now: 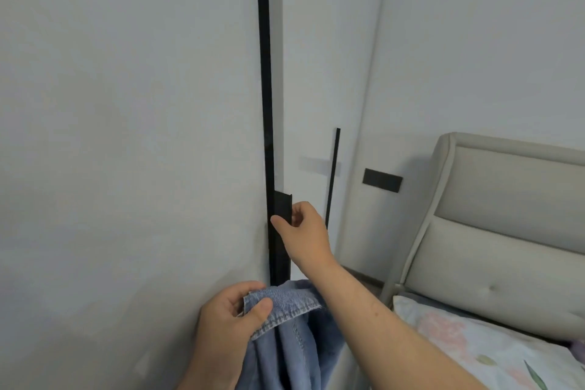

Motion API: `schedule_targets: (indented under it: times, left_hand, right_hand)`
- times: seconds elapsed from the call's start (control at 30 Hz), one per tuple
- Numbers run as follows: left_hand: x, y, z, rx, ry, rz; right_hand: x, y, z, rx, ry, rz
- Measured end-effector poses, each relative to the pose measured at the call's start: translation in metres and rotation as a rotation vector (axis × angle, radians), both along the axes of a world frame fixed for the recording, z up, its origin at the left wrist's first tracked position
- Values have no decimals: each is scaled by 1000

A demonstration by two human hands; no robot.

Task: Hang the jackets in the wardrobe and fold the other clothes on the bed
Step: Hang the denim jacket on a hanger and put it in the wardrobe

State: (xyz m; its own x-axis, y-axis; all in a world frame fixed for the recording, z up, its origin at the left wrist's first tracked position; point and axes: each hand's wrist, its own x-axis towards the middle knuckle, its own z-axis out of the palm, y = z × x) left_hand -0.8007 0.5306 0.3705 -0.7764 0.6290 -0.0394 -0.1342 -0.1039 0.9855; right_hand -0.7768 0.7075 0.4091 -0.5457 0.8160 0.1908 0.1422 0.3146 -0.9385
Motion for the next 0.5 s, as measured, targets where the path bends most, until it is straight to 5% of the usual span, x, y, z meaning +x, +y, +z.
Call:
schedule_targets:
  times: [0.5]
  left_hand:
    - [-3, 55, -32, -62, -45, -91]
  right_hand:
    - [124, 62, -19, 54, 16, -579]
